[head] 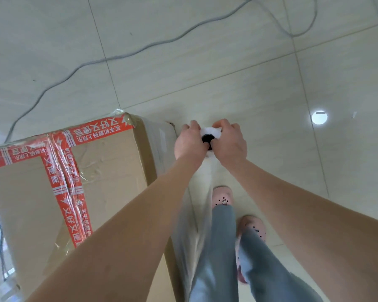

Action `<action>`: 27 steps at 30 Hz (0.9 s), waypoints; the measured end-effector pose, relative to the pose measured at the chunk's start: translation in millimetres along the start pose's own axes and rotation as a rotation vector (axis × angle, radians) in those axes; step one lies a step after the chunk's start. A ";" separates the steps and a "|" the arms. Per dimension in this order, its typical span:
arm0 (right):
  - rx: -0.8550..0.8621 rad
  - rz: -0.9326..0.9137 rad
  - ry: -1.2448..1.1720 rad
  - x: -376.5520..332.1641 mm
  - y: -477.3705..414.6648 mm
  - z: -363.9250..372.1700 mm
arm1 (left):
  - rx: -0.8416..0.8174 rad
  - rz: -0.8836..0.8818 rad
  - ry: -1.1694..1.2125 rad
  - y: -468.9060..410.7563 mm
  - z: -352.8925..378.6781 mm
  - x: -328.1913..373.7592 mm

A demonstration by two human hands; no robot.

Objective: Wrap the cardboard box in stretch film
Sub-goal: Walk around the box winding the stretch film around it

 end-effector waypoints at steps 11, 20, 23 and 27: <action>0.000 -0.146 0.114 -25.3 -18.6 -1.2 | -0.005 0.049 -0.148 -33.9 -22.2 15.1; -0.060 -0.183 0.079 -71.9 -46.9 -12.6 | 0.147 -0.269 0.106 -55.9 -66.6 -11.5; -0.151 -0.052 -0.025 -68.4 -48.7 -4.4 | 0.094 -0.322 0.109 -58.3 -66.8 -17.7; -0.161 -0.031 -0.053 -72.9 -54.1 -5.4 | 0.078 -0.074 -0.222 -62.9 -64.7 9.8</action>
Point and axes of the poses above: each hand's wrist, its own y-axis away from the middle knuckle, its own z-axis out of the palm, x = y × z, the point moved 6 cm from there along -y, towards the middle knuckle, and after that the axes turned 8 degrees about y, right-handed, at the moved point
